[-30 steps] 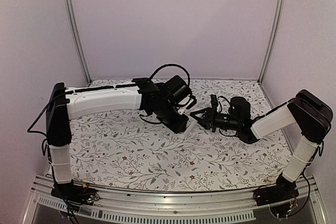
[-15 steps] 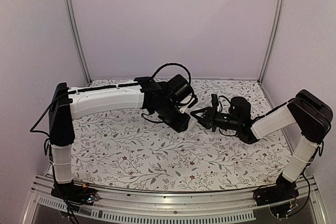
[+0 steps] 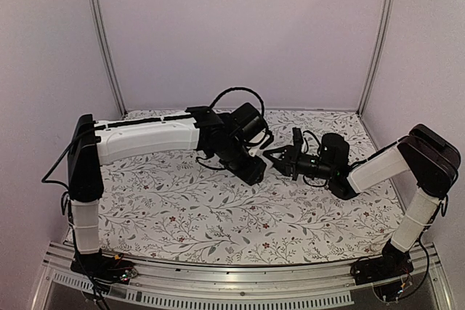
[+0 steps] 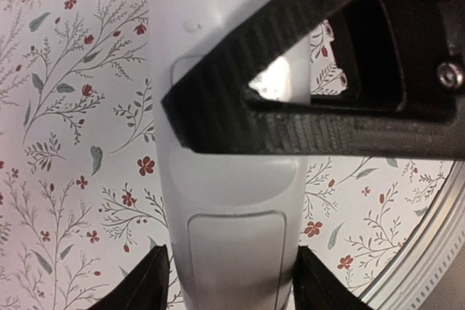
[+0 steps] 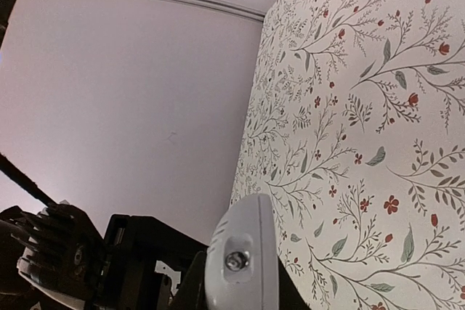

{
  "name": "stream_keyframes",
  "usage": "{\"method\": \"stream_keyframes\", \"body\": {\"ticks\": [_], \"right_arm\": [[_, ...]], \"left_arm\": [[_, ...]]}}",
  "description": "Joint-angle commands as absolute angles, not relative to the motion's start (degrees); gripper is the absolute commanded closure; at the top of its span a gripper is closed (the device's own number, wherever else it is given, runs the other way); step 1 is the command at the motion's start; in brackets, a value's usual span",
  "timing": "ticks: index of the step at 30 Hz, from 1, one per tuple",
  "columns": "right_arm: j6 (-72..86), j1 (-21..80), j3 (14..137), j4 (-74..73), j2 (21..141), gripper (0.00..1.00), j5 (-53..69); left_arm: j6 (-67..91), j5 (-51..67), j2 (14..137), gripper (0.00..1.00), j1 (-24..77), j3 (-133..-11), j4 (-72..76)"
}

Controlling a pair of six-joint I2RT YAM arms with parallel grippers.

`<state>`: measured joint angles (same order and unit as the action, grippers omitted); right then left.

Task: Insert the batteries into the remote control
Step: Place the battery cover on the remote control without the battery cover, then press the battery cover on the remote control.

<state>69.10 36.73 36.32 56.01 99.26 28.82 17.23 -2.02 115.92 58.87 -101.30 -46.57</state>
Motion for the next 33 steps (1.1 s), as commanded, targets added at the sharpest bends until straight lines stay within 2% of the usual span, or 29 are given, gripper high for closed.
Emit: {"method": "stream_keyframes", "body": {"ticks": [1,5,10,12,19,23,27,33], "right_arm": [[70.9,36.9,36.2,61.1,99.5,1.00,30.4],[71.1,36.9,36.2,60.8,99.7,1.00,30.5],[70.8,36.9,36.3,60.0,99.8,1.00,30.7],[70.7,36.9,36.4,59.9,99.7,1.00,31.1],[70.6,36.5,38.2,61.0,100.2,1.00,35.5],[71.0,36.5,39.1,63.5,100.4,1.00,37.9],[72.1,36.6,39.6,66.2,100.8,1.00,39.6],[73.8,37.2,40.4,68.2,102.0,1.00,40.6]], "left_arm": [[16.5,-2.8,113.7,0.39,58.0,-100.7,-46.1],[16.4,-2.4,112.4,0.27,58.0,-100.4,-45.1],[16.3,-1.6,109.9,0.04,58.0,-98.8,-42.7],[16.3,-0.6,108.2,0.01,57.4,-97.7,-41.7],[17.0,12.8,97.5,0.01,52.7,-84.6,-31.3],[20.9,22.2,91.6,0.10,48.2,-75.2,-21.9],[22.0,26.5,91.6,0.22,47.5,-72.5,-20.7],[22.9,28.1,93.1,0.26,48.0,-72.6,-20.2]]}}
